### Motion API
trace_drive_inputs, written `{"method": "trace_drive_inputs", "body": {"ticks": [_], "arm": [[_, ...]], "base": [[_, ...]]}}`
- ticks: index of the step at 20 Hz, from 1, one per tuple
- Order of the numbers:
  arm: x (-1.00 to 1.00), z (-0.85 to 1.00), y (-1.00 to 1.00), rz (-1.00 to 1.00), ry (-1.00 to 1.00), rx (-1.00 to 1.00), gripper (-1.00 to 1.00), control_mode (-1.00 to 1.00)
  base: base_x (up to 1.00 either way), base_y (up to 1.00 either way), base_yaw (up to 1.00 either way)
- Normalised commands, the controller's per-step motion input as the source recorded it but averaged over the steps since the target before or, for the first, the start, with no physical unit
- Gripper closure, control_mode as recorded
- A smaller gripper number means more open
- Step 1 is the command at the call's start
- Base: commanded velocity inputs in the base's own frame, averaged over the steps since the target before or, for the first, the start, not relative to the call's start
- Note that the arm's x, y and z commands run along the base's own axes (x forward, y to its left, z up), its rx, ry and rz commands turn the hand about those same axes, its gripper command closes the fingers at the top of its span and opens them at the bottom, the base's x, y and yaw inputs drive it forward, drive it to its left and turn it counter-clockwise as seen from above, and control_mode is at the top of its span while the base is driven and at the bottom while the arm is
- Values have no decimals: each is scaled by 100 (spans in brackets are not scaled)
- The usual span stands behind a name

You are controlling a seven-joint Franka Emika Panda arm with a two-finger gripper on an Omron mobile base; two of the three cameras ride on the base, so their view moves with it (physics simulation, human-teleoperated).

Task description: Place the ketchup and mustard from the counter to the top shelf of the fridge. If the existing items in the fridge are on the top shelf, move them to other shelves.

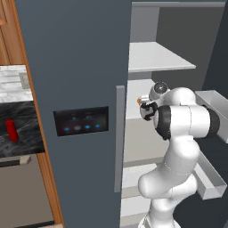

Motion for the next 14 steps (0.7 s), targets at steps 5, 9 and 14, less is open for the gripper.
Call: {"method": "trace_drive_inputs", "body": {"ticks": [5,9,14], "arm": [[-26,62,2,0,-4,0,-100,-100],[-94,92,13,0,-16,0,-100,-100],[-100,72,19,0,-19,2,-100,-100]], "base": [[0,0,0],[0,0,0],[0,0,0]]}}
